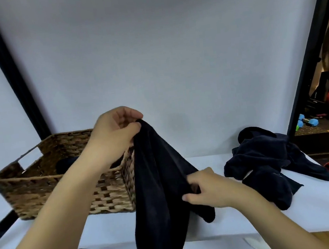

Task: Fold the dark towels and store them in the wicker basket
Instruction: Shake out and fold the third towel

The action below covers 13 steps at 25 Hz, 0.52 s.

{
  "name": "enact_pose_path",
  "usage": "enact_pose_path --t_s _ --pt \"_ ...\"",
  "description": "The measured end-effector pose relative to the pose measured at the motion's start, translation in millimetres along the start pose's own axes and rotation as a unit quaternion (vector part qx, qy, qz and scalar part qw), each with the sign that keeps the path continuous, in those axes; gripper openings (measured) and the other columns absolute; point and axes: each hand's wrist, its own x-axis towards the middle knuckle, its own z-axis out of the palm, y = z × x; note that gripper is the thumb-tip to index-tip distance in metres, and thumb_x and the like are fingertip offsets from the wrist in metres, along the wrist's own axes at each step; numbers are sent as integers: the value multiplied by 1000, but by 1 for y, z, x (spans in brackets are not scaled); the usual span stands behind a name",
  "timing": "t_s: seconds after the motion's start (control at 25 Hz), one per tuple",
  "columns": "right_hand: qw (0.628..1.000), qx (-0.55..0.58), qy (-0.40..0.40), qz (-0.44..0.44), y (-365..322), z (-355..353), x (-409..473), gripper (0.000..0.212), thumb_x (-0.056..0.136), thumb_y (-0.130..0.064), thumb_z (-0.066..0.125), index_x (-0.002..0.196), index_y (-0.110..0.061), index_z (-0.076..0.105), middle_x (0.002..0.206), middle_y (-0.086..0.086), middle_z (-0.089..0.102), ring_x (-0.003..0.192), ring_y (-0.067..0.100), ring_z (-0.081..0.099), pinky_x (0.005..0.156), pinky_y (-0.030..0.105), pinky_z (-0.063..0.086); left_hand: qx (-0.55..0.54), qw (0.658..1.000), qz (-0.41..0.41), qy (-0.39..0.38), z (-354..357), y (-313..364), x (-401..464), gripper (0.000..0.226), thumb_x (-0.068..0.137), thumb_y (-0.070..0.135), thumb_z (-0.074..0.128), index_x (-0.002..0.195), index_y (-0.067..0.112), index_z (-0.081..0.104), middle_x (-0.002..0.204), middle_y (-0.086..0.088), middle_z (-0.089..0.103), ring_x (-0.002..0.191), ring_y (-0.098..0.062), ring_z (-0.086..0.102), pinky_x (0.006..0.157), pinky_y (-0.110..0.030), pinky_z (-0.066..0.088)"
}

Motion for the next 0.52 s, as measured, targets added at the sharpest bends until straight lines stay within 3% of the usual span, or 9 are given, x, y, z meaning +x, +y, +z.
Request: enact_pose_path --t_s 0.04,0.12,0.16,0.24,0.36,0.44,0.52 --pt "998 -65 3 13 10 1 -2 26 91 -48 59 80 -25 53 77 -9 62 91 12 51 92 32 46 20 999 11 31 -12 -1 6 23 94 -1 61 95 21 70 91 -2 70 82 -12 65 69 -16 54" --pt "983 -180 47 9 25 -7 -6 22 100 -38 49 82 -27 55 75 -10 59 91 5 48 117 41 21 70 994 32 77 -35 -4 13 26 95 4 60 97 28 70 97 -3 70 86 -13 63 71 -17 52" --pt "972 -226 70 8 29 -14 -7 23 103 -38 44 86 -29 57 75 -11 55 93 4 45 121 45 9 95 991 36 91 -44 -6 16 25 96 6 60 100 29 70 100 -4 69 86 -14 63 72 -18 52" --pt "958 -270 95 7 35 -28 -10 40 101 -58 33 95 -31 62 80 -13 53 103 2 41 122 47 -2 166 979 38 108 -57 -8 19 25 99 10 56 109 29 70 95 -2 67 81 -14 60 70 -19 49" --pt "952 -238 193 -25 39 -50 -13 73 86 -82 19 84 -25 63 80 -11 57 98 0 35 117 44 4 297 947 58 107 -75 -15 26 28 101 11 51 118 25 68 100 1 63 86 -16 55 84 -26 46" --pt "928 -223 299 -17 36 -74 -17 56 91 -69 40 84 -20 65 82 -9 56 98 0 32 115 47 11 340 935 56 79 -82 -24 31 25 101 9 50 114 20 69 111 -1 64 97 -19 56 90 -30 42" --pt "903 -245 352 22 25 -97 -18 33 95 -53 54 93 -21 63 87 -8 53 109 6 36 114 46 9 339 938 38 57 -82 -30 34 21 102 9 50 110 16 68 110 -3 65 99 -22 59 87 -31 42"
